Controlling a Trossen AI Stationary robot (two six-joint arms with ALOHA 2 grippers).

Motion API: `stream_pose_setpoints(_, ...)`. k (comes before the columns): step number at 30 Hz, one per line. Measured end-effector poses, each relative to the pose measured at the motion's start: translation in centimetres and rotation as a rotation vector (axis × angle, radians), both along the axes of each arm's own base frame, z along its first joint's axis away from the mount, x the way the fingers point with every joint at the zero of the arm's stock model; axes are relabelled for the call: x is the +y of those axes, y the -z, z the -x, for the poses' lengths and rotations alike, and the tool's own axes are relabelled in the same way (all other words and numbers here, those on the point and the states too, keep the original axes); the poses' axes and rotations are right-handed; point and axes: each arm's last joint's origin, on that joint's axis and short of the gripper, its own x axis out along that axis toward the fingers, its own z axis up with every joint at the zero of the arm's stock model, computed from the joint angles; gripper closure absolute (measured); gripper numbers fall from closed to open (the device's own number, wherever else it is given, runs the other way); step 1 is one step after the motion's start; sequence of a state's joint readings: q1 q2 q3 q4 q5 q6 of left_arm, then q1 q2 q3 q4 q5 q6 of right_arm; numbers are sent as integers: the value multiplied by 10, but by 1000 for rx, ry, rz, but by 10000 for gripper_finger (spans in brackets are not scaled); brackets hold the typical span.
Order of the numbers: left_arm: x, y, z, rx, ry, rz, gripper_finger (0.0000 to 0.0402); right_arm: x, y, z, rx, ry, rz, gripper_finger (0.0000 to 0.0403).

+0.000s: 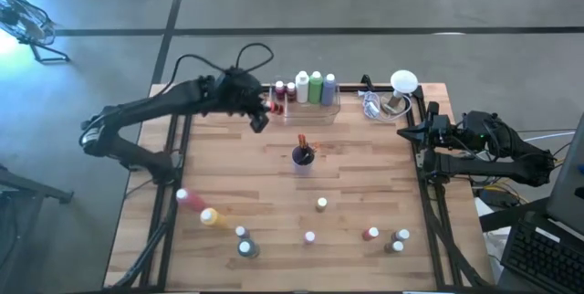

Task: Pick & Place Paint Supplies
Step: Put the orange black paint bottle into the transparent bin

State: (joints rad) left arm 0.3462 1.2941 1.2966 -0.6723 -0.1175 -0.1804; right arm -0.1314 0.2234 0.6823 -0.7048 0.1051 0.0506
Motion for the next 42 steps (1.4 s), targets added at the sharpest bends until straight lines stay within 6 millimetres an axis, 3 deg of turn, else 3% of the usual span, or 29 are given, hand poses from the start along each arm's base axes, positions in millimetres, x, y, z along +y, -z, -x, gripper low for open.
stream_pose_setpoints(10, 58, 25, -26, 113, -23, 19, 273, 0, 0, 0, 0, 0, 0, 394)
stream_pose_setpoints(23, 111, 32, -72, 331, -36, 72, 273, 0, 0, 0, 0, 0, 0, 394)
stream_pose_setpoints(42, 152, 93, -92, 480, -77, 138, 273, 0, 0, 0, 0, 0, 1, 394)
